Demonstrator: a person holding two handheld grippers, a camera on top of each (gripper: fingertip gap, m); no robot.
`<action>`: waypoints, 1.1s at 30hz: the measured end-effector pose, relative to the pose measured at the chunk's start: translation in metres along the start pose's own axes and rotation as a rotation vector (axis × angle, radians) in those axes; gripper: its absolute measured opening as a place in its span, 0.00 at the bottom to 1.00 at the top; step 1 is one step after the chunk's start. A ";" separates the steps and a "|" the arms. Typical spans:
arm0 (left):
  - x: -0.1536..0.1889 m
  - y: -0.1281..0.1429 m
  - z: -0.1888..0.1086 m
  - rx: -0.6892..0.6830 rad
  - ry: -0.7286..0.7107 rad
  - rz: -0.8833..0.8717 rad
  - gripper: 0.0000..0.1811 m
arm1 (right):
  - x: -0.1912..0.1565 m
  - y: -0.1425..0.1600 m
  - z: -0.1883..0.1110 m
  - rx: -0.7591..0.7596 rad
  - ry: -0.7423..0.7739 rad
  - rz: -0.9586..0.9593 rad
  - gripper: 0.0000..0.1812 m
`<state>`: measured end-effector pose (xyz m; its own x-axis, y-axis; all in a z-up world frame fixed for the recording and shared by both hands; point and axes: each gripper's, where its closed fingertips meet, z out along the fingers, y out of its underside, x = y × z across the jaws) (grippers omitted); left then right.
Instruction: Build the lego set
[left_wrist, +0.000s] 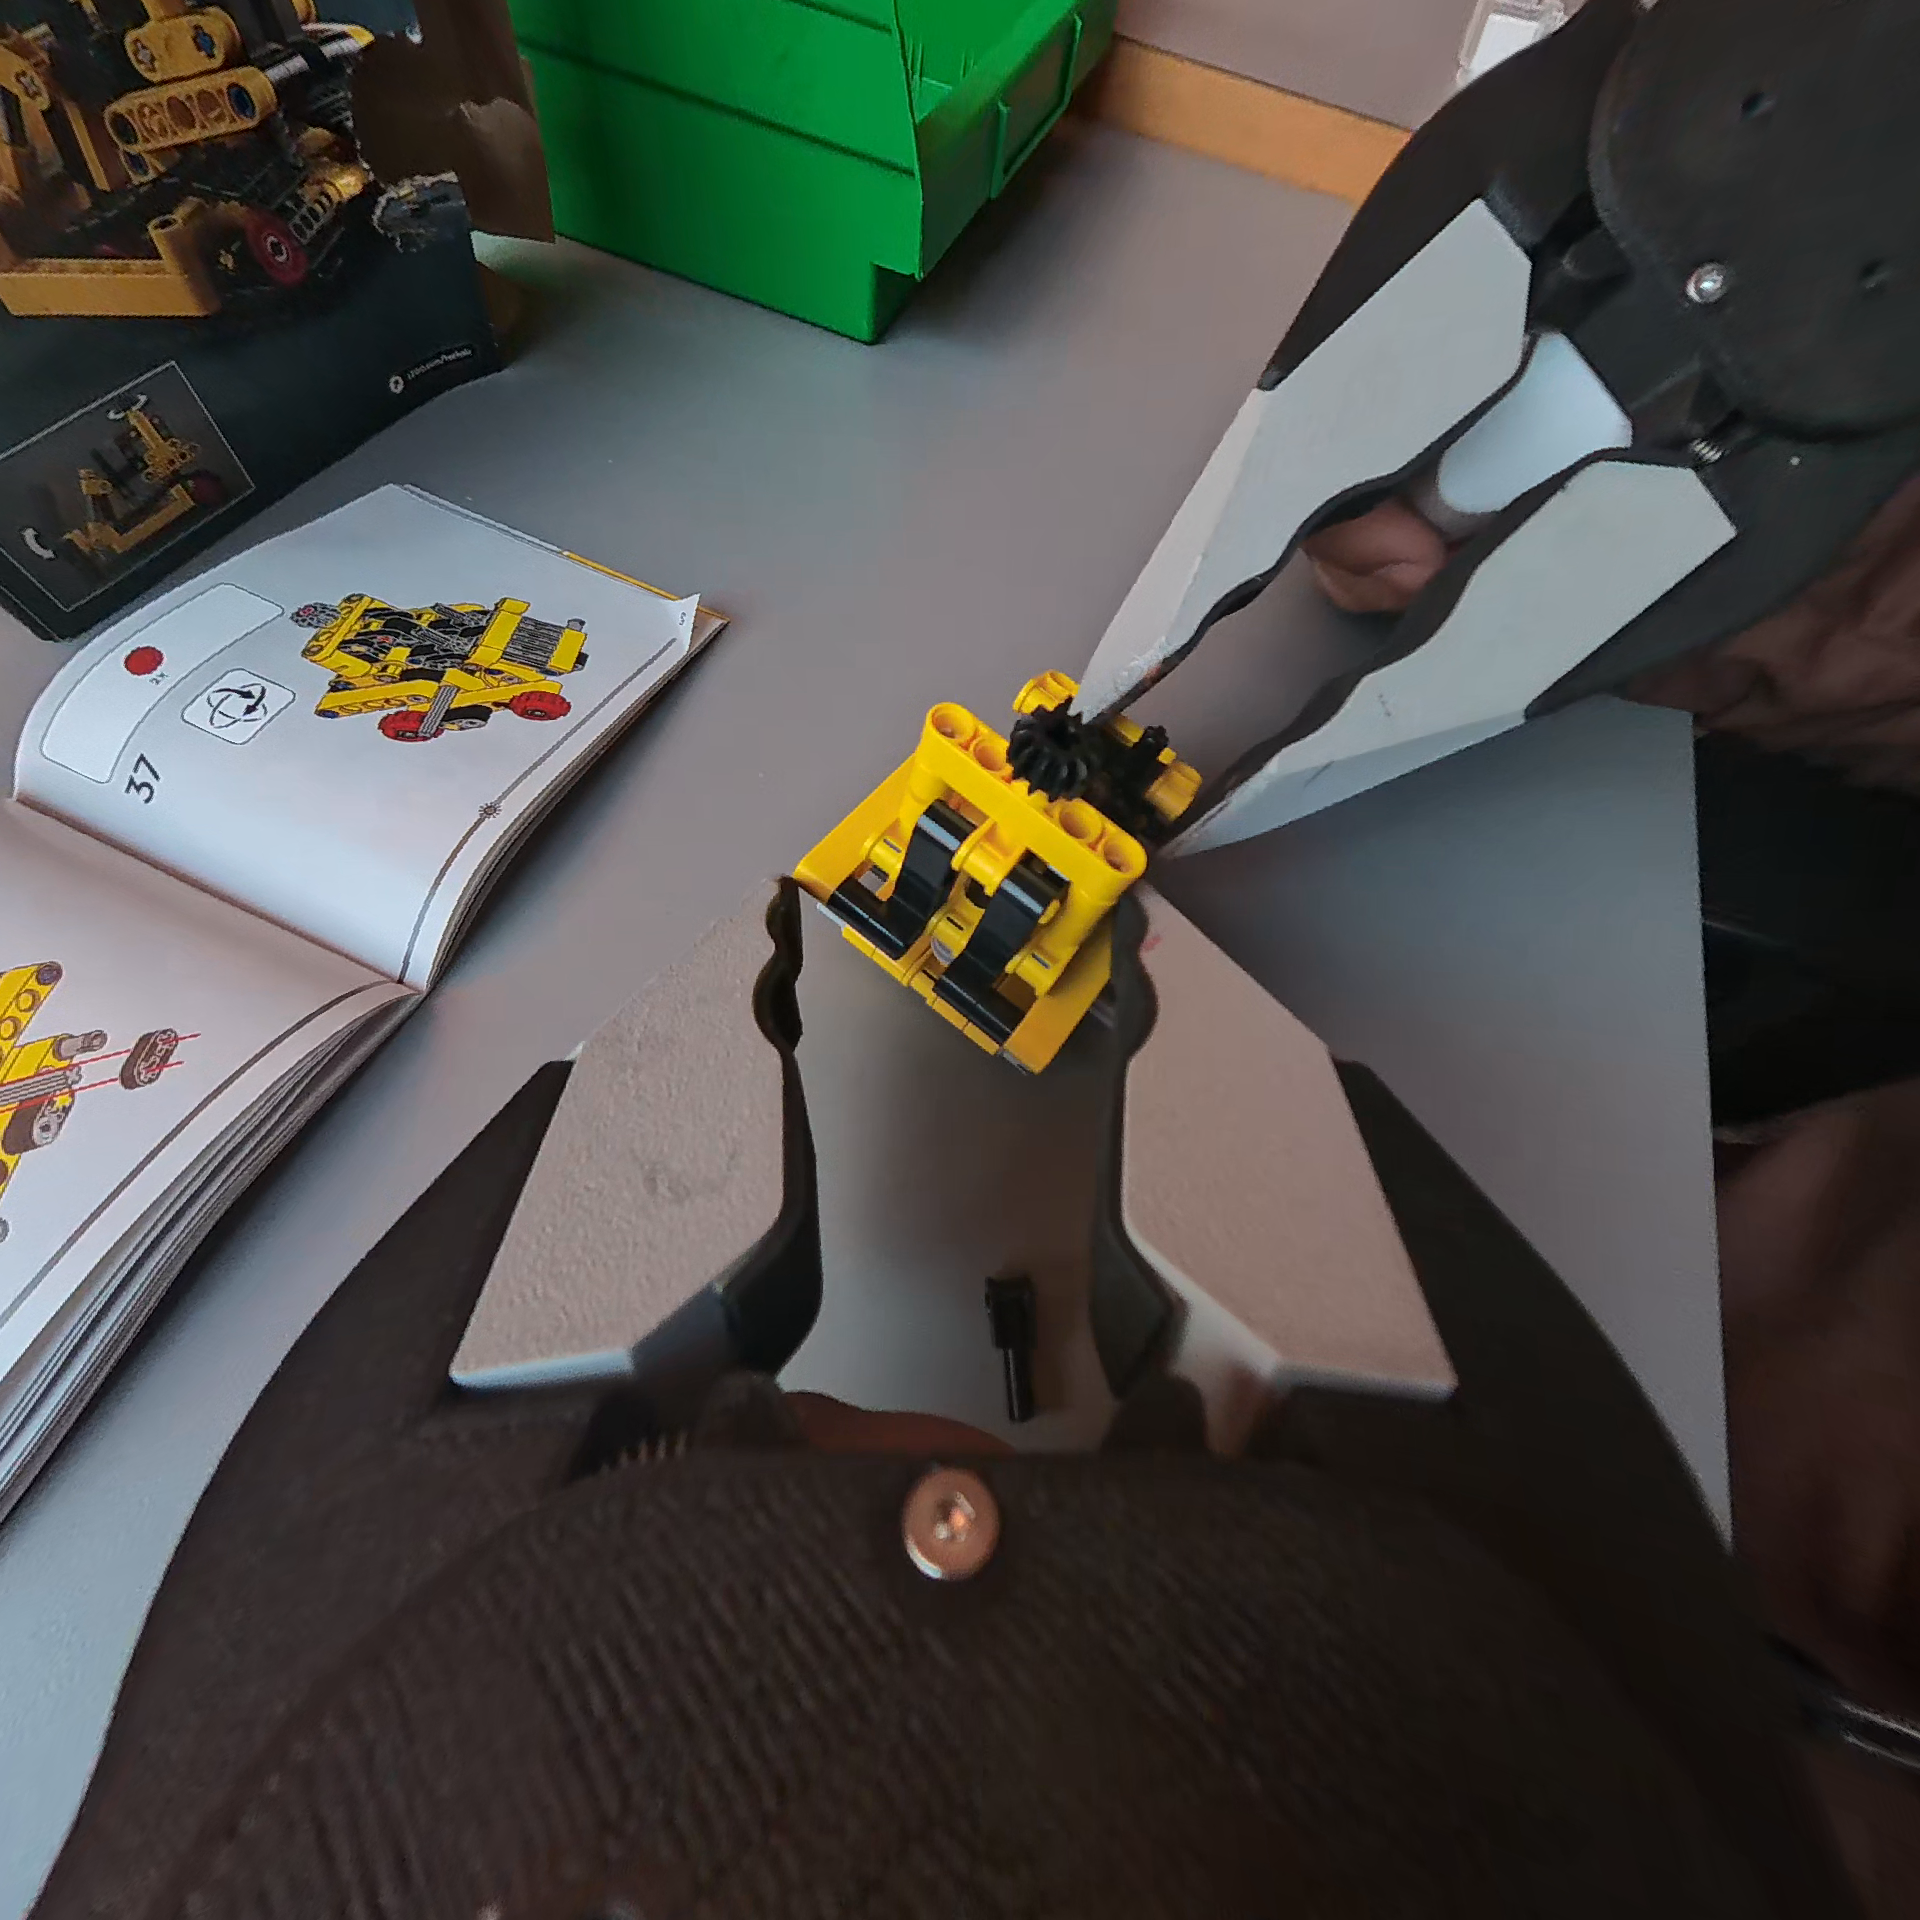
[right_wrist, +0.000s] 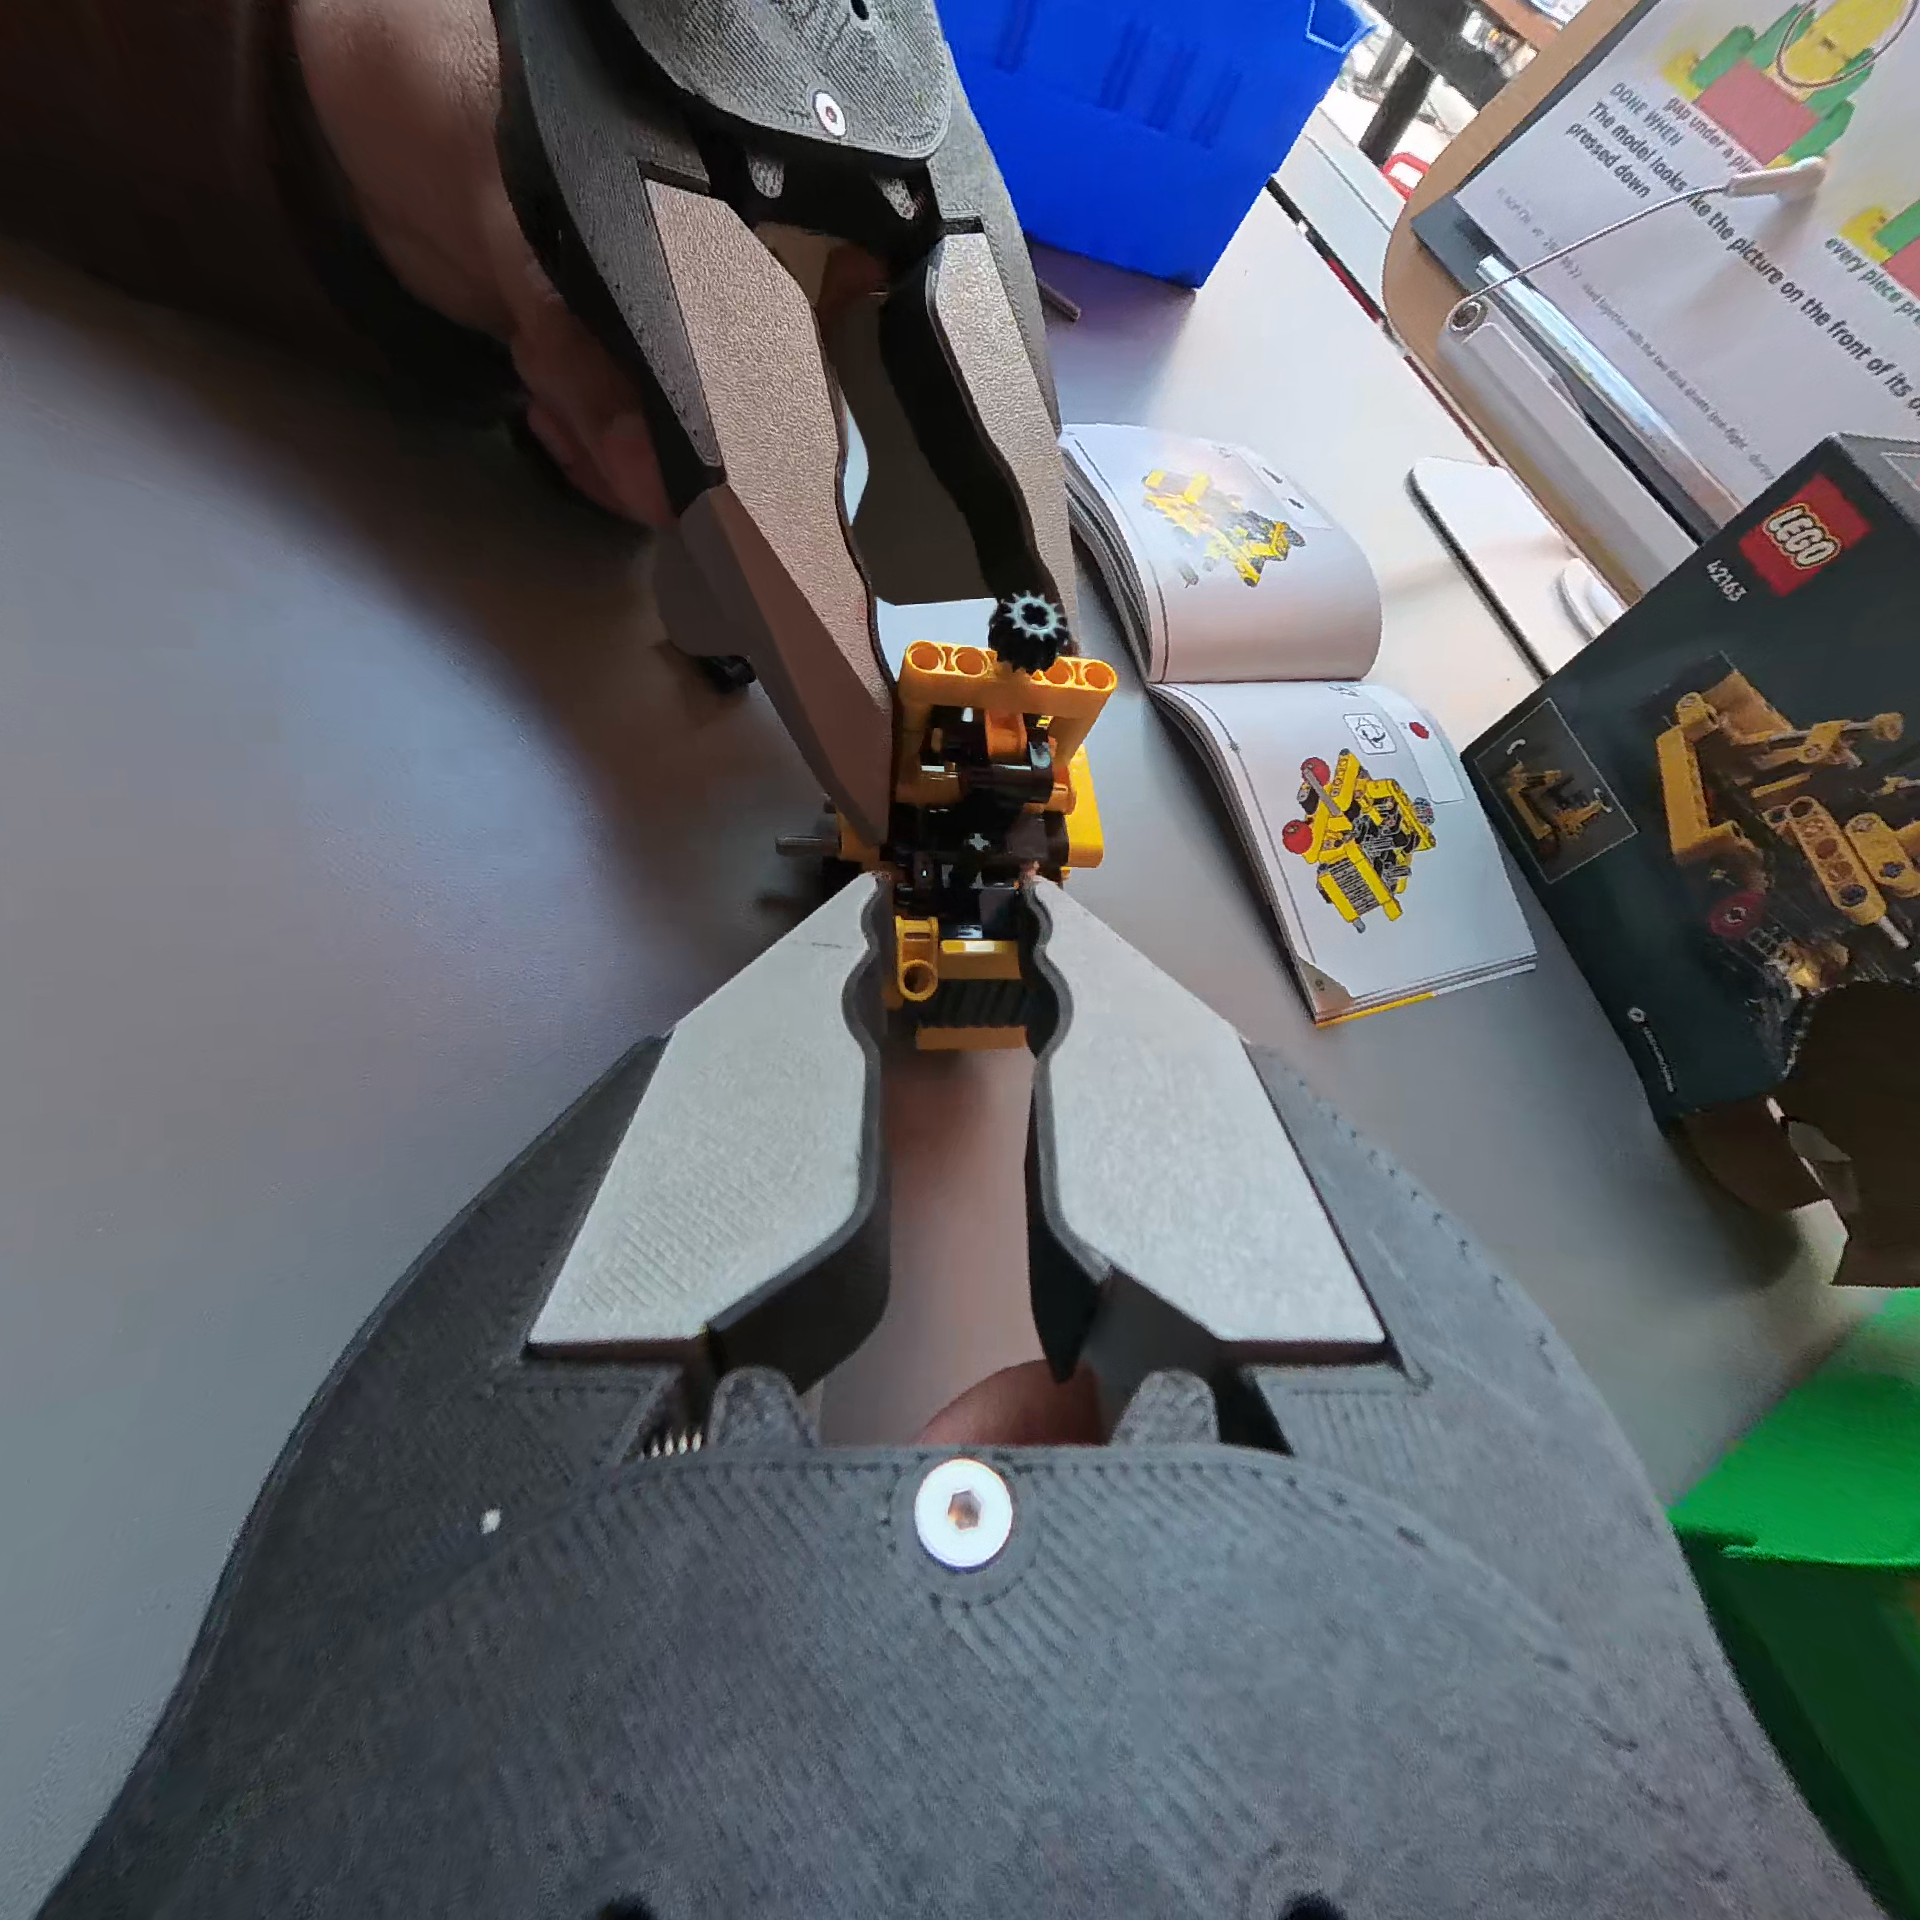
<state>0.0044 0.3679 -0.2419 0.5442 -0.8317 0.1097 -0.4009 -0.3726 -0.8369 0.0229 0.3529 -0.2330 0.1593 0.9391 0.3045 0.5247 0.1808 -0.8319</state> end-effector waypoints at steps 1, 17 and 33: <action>0.000 0.000 0.000 0.001 0.000 0.003 0.32 | 0.000 0.000 -0.001 0.000 -0.010 0.007 0.12; 0.001 -0.001 0.000 0.005 -0.012 0.028 0.32 | -0.002 -0.001 -0.001 -0.072 -0.072 -0.063 0.11; -0.001 0.001 0.001 -0.004 -0.008 0.004 0.32 | -0.001 0.000 0.000 -0.071 -0.124 -0.108 0.10</action>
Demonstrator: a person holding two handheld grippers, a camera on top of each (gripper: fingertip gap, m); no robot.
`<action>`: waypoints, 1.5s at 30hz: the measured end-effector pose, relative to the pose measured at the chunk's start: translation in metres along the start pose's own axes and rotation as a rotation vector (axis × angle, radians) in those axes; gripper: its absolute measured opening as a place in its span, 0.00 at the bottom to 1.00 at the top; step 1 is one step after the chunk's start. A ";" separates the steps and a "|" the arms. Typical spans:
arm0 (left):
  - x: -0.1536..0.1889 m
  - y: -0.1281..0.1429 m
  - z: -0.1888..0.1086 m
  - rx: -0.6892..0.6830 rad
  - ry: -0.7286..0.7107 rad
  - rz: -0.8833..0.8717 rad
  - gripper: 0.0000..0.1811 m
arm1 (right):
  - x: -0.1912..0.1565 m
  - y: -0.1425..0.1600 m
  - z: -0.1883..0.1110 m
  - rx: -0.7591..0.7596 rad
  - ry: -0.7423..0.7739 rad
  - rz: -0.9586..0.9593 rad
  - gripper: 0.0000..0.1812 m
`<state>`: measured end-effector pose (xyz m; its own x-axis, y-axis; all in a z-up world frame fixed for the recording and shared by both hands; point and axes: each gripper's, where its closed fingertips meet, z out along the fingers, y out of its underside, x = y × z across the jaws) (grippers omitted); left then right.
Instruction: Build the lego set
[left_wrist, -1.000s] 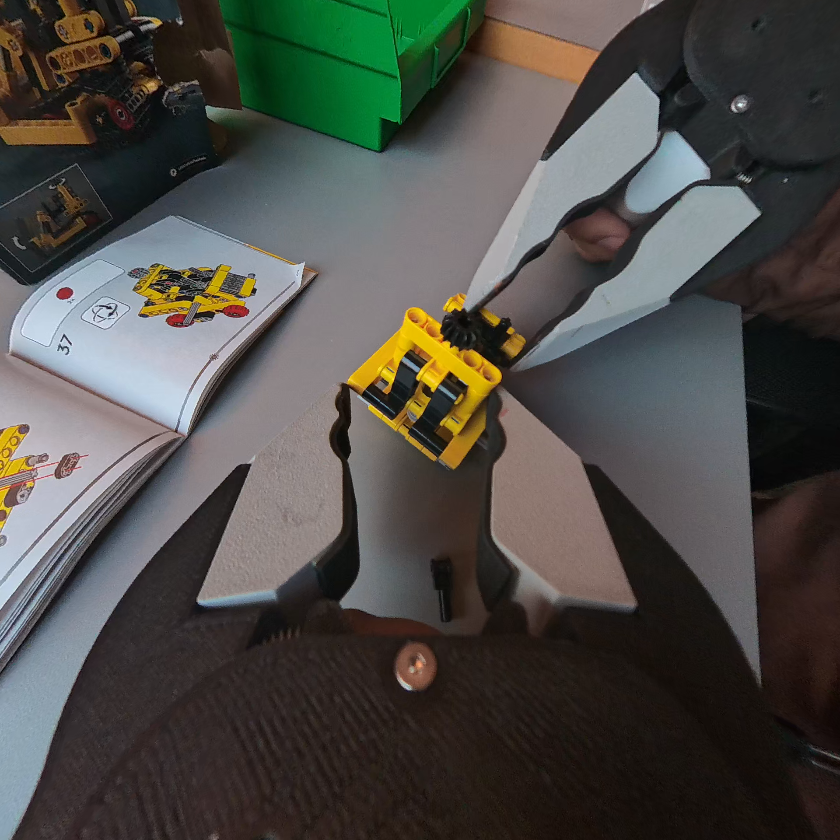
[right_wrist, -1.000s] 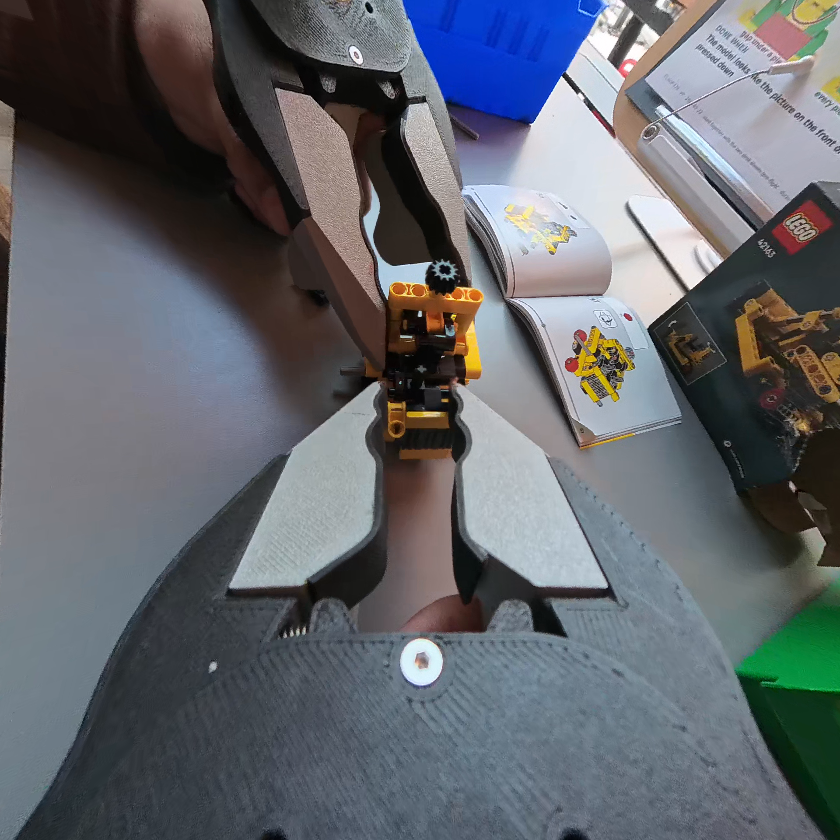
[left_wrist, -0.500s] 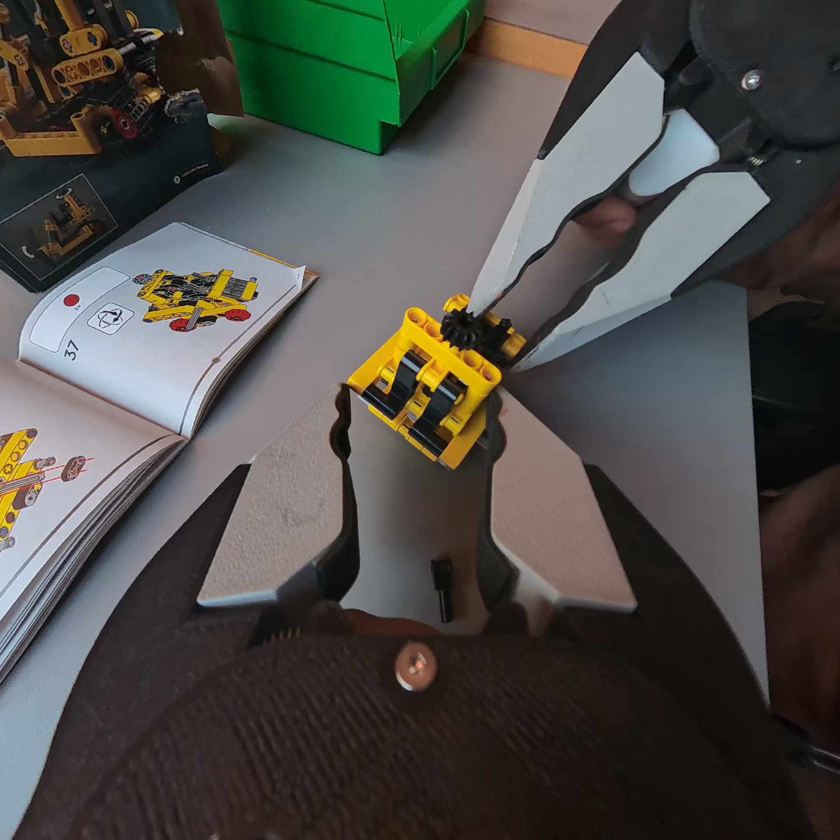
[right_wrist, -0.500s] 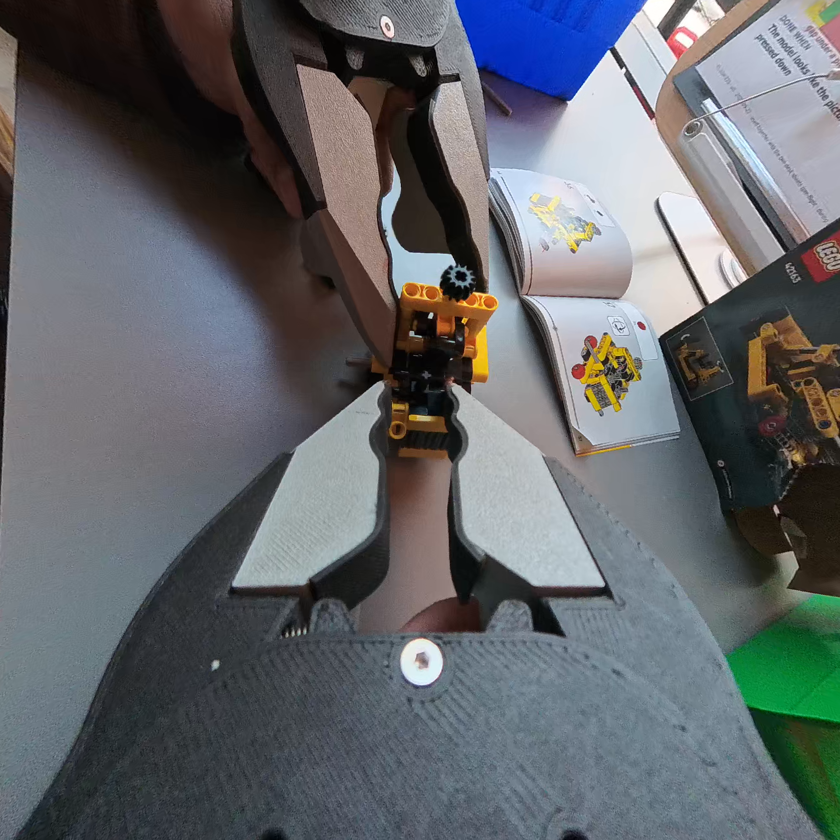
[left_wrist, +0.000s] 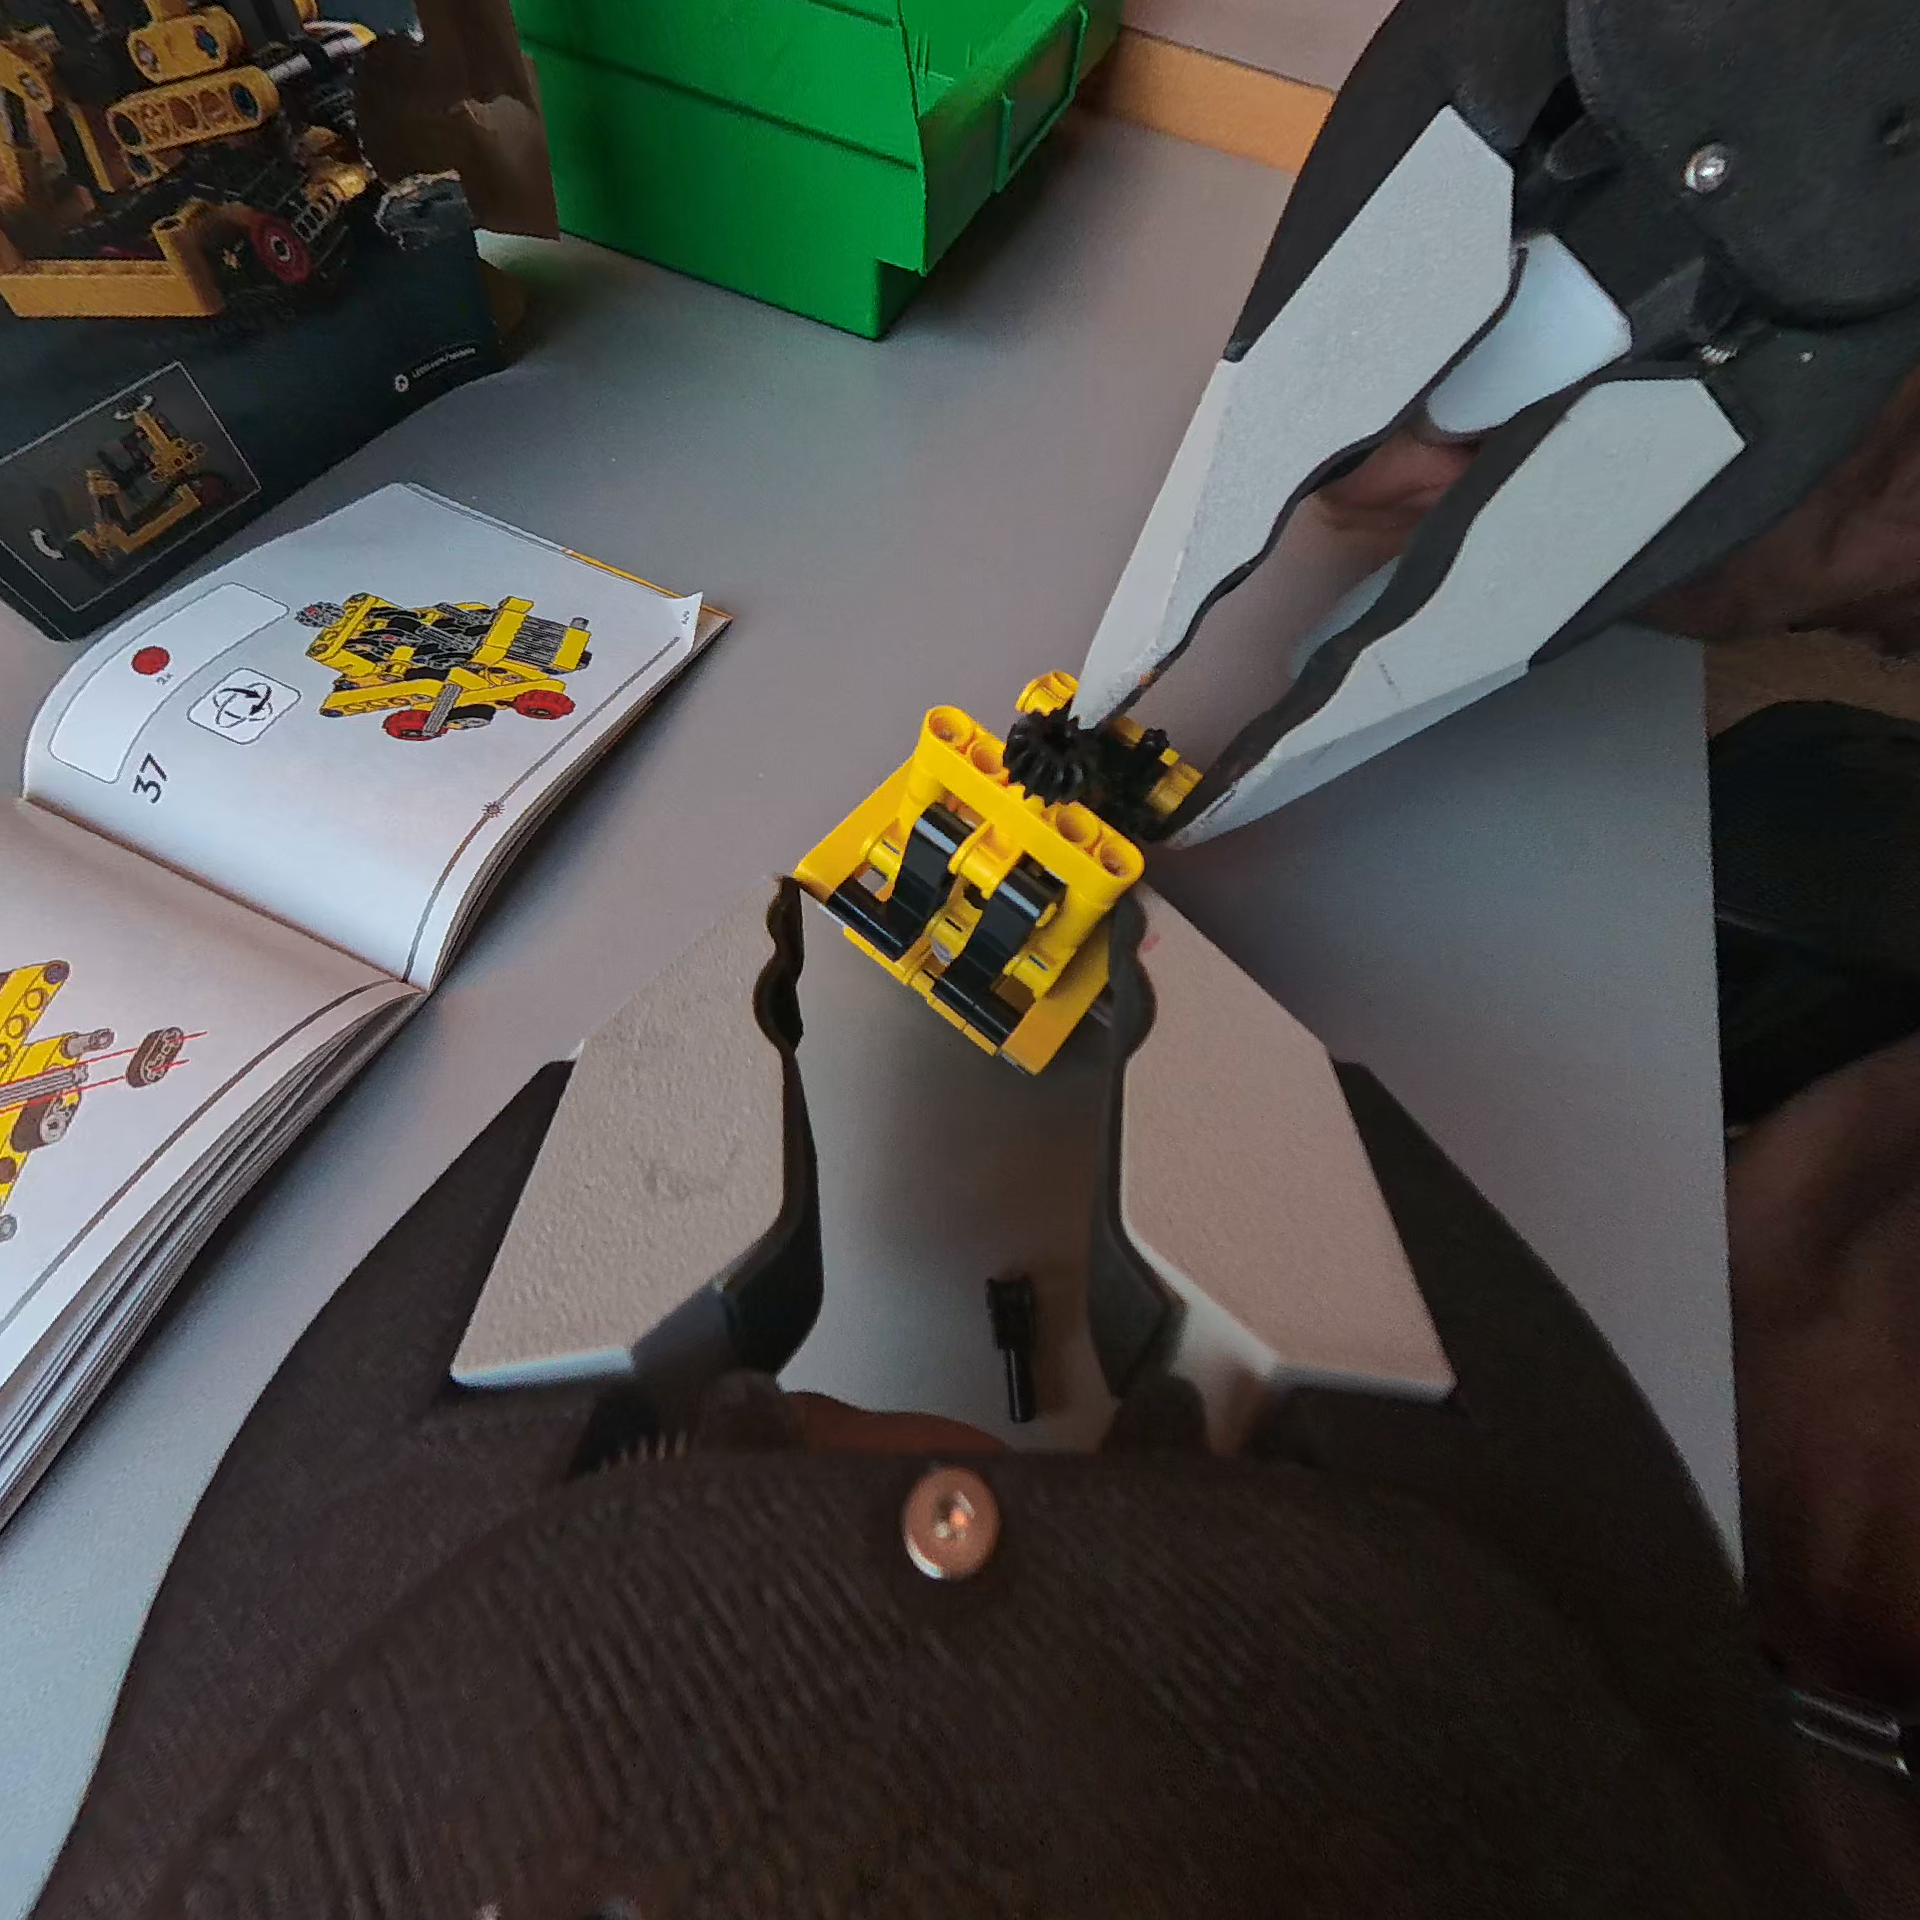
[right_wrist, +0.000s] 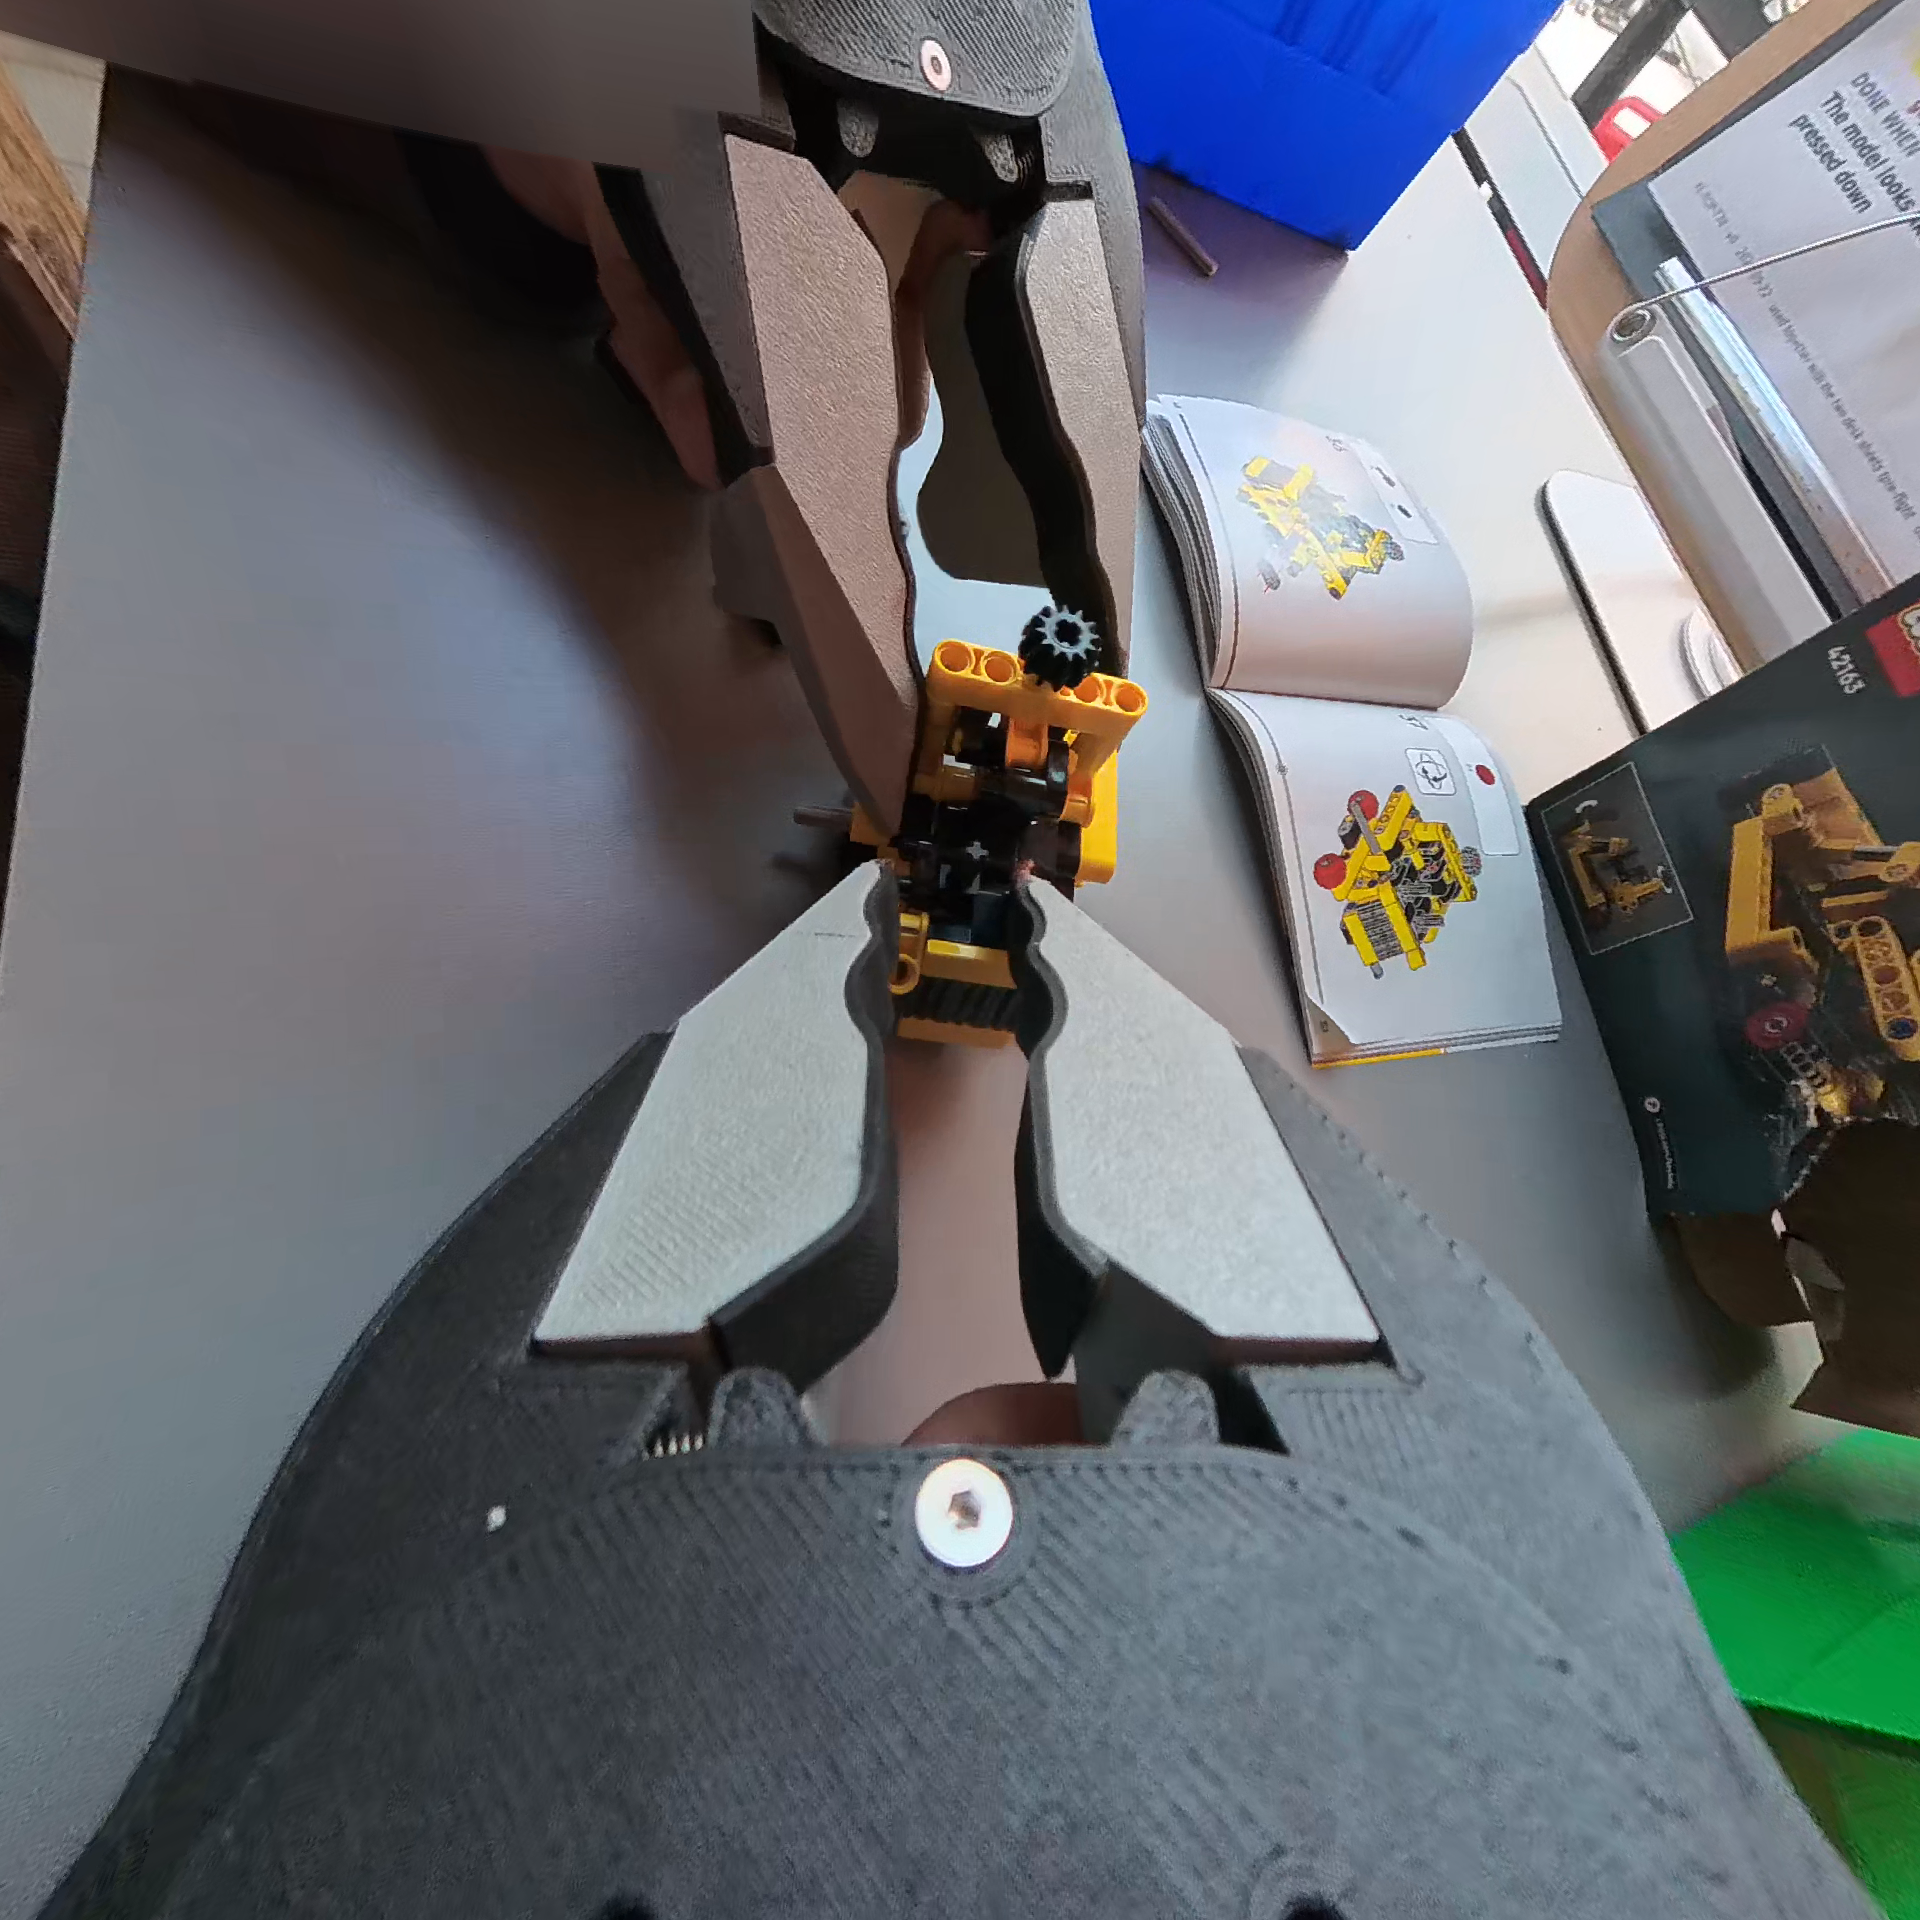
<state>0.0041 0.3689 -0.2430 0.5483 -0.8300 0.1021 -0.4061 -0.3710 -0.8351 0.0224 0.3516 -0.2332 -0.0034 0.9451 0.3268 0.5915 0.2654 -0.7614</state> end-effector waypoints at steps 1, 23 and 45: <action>0.000 0.000 0.000 -0.001 0.001 -0.005 0.32 | 0.000 0.000 0.000 -0.003 -0.001 -0.010 0.10; -0.005 -0.003 -0.002 0.022 -0.066 0.018 0.31 | 0.004 -0.002 0.003 -0.004 0.084 0.070 0.10; -0.004 -0.003 -0.004 0.030 -0.104 0.033 0.31 | 0.005 -0.001 0.005 -0.112 0.121 -0.067 0.10</action>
